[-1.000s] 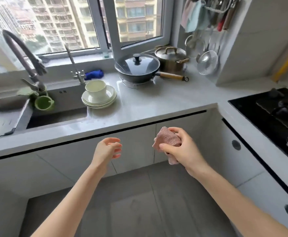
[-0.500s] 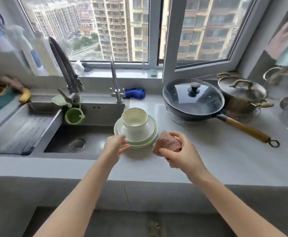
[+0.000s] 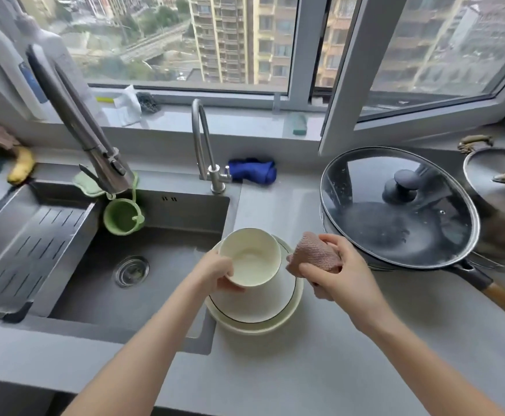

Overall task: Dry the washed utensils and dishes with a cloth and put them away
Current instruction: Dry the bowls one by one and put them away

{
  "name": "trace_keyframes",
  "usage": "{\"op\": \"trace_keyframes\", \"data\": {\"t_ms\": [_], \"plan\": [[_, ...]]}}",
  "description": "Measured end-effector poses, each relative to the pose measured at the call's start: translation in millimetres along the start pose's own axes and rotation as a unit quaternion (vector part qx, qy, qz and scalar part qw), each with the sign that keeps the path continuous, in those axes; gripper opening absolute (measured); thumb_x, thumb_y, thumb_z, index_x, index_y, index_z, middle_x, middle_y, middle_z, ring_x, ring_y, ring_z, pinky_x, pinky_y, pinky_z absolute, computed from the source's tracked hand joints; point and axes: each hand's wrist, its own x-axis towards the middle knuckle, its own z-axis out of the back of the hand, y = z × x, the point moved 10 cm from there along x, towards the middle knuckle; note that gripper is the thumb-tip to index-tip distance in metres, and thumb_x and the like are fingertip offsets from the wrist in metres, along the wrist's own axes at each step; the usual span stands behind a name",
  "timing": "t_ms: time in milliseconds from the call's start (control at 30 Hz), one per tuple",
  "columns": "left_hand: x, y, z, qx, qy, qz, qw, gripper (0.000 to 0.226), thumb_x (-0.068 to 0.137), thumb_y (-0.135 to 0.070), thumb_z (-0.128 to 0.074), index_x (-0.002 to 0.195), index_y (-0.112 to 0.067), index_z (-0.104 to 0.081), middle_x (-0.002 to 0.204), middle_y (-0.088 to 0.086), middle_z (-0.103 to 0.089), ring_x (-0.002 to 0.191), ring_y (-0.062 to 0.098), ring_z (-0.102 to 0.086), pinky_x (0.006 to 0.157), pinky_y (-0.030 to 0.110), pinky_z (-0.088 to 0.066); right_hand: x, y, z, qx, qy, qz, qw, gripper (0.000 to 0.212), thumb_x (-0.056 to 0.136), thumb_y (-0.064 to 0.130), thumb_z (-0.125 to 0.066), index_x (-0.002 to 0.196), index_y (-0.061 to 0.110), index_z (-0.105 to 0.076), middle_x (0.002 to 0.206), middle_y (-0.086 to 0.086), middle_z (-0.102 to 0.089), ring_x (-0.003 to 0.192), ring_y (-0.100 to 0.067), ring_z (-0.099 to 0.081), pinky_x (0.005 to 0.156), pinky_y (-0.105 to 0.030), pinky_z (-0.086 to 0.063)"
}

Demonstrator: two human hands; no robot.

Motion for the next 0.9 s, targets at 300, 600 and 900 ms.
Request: {"op": "trace_keyframes", "data": {"t_ms": [300,600,900], "plan": [[-17.3,-10.7,20.1,0.118,0.051,0.010,0.992,0.027,0.085,-0.001,-0.044,0.110,-0.013,-0.046,0.102,0.011,-0.048,0.075,0.029,-0.056,0.054,0.039,-0.058,20.0,34.5,-12.2,0.000,-0.057,0.081,0.995,0.041,0.088,0.026,-0.064,0.121,0.029,-0.038,0.108,0.007,-0.061,0.077,0.001,-0.065,0.060,-0.018,-0.049],[-26.4,-24.9,24.6,0.195,0.086,-0.053,0.976,0.050,0.090,-0.066,-0.031,0.102,-0.032,-0.066,0.069,0.001,-0.065,0.053,0.018,-0.055,0.045,0.020,-0.040,20.2,6.9,-131.0,-0.435,0.031,0.283,0.854,0.020,0.066,0.015,-0.065,0.084,0.019,-0.071,0.093,0.000,-0.067,0.077,-0.030,-0.059,0.064,-0.038,-0.054],[-15.3,-7.9,51.1,0.218,0.090,-0.008,0.972,0.064,0.072,-0.077,-0.044,0.071,-0.017,-0.067,0.056,0.008,-0.056,0.050,0.024,-0.043,0.046,0.025,-0.027,3.3,-2.9,-188.1,-0.221,0.314,0.100,0.918,0.016,0.078,0.001,-0.061,0.076,0.011,-0.074,0.078,0.015,-0.070,0.080,-0.005,-0.063,0.076,-0.022,-0.048]]}}
